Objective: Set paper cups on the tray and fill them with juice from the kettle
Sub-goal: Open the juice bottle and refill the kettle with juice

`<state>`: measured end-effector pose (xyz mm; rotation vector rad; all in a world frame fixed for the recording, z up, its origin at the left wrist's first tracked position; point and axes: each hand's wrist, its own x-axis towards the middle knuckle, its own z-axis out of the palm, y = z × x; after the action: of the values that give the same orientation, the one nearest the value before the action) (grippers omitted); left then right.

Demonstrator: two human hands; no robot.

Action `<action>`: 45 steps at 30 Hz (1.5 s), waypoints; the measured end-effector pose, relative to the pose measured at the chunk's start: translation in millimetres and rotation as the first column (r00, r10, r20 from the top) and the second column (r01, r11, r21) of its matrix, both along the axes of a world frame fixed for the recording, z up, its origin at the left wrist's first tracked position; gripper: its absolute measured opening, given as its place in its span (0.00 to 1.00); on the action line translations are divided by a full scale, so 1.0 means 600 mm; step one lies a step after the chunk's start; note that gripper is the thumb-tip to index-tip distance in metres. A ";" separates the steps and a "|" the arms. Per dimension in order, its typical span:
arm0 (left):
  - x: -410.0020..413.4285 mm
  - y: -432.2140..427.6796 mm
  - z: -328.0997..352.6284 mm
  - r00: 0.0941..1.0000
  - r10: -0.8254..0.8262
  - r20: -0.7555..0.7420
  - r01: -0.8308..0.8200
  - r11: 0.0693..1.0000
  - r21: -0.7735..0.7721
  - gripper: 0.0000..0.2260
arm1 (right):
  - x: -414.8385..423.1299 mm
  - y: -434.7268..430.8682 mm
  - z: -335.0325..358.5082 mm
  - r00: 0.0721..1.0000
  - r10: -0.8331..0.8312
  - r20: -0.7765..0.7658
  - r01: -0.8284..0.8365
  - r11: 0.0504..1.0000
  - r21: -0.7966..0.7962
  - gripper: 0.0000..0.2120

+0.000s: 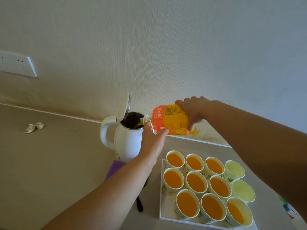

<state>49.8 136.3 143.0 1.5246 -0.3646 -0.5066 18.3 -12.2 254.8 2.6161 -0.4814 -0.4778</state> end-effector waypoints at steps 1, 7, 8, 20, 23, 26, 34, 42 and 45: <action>0.000 0.000 0.000 1.000 -0.001 0.002 0.001 1.000 0.003 0.22 | 0.000 0.000 0.000 1.000 0.002 0.000 -0.002 1.000 -0.002 0.52; 0.003 -0.003 -0.005 1.000 -0.003 -0.003 0.003 1.000 0.011 0.22 | 0.000 0.000 0.001 1.000 0.010 -0.001 -0.010 1.000 -0.013 0.52; 0.004 -0.003 -0.006 1.000 -0.007 -0.006 0.007 1.000 0.009 0.22 | 0.001 0.000 0.002 1.000 0.010 -0.001 -0.010 1.000 -0.013 0.52; 0.004 -0.003 -0.007 0.999 -0.025 -0.026 0.025 1.000 0.000 0.26 | 0.006 0.002 0.008 1.000 0.021 -0.014 -0.021 0.999 -0.048 0.52; 0.004 -0.001 -0.006 0.999 -0.029 -0.030 0.029 1.000 -0.004 0.28 | 0.007 0.002 0.008 0.999 0.029 -0.014 -0.030 0.998 -0.058 0.52; 0.002 0.000 -0.002 0.999 -0.029 -0.035 0.028 1.000 -0.003 0.30 | 0.008 0.003 0.010 0.999 0.032 -0.017 -0.033 0.997 -0.064 0.52; -0.001 0.002 0.003 0.998 -0.029 -0.051 0.028 1.000 -0.008 0.33 | 0.004 0.002 0.007 1.000 0.027 0.002 -0.027 0.998 -0.052 0.53; 0.005 -0.002 -0.008 0.997 -0.033 -0.063 0.031 0.999 -0.028 0.21 | -0.003 -0.007 -0.005 0.999 0.023 0.042 -0.023 1.000 -0.003 0.53; 0.004 -0.002 -0.008 0.998 -0.040 -0.058 0.039 0.999 -0.027 0.19 | -0.005 -0.012 -0.010 0.998 0.014 0.062 -0.016 0.999 0.031 0.53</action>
<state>52.4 135.3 138.5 1.4767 -0.3555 -0.5740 15.4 -19.1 248.8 2.6696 -0.4769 -0.4039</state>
